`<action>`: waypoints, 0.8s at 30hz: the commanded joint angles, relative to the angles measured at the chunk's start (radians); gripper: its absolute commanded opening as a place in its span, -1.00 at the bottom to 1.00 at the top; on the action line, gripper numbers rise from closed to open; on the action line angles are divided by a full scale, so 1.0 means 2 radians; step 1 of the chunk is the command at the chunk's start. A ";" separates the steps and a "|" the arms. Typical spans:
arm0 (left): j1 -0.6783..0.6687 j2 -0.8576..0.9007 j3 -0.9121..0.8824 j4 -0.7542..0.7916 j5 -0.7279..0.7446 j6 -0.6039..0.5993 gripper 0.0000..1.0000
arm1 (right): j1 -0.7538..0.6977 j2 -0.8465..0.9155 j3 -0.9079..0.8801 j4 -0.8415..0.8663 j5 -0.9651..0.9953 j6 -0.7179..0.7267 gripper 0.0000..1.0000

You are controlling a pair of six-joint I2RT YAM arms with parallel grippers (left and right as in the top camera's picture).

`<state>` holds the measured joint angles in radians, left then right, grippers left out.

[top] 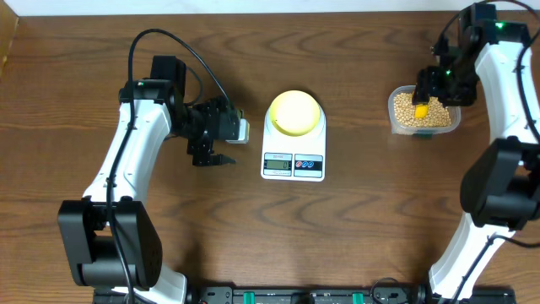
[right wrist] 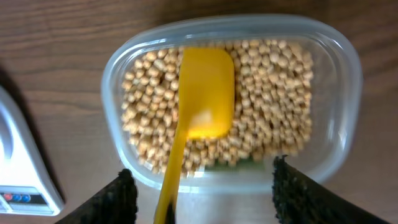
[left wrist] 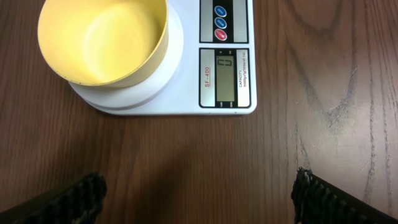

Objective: Scoop item into bowl and weigh 50g on scale
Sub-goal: 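Push the yellow scoop down into the soybeans with the right gripper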

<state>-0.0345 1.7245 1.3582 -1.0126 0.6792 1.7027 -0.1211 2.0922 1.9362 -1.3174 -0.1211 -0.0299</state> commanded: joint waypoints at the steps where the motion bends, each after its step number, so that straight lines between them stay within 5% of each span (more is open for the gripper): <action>1: -0.001 0.000 0.001 -0.001 0.010 0.007 0.95 | 0.006 -0.025 0.012 -0.016 0.003 0.011 0.38; 8: -0.001 0.000 0.000 -0.001 0.010 0.007 0.95 | 0.020 -0.024 -0.015 -0.005 0.016 0.026 0.18; 10: -0.001 0.000 0.000 -0.001 0.010 0.007 0.95 | 0.023 -0.024 -0.018 -0.001 0.021 0.026 -0.07; 13: -0.001 0.000 0.001 -0.001 0.010 0.007 0.95 | 0.025 -0.023 -0.019 0.000 0.021 0.026 -0.70; 15: -0.001 0.000 0.001 -0.001 0.010 0.007 0.95 | 0.024 -0.023 -0.019 0.001 0.028 0.026 -0.87; 24: -0.001 0.000 0.001 -0.001 0.010 0.007 0.95 | 0.025 -0.023 -0.034 0.057 0.050 0.026 -0.98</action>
<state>-0.0345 1.7245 1.3582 -1.0126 0.6792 1.7027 -0.0727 2.0541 1.8942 -1.2461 -0.0502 0.0181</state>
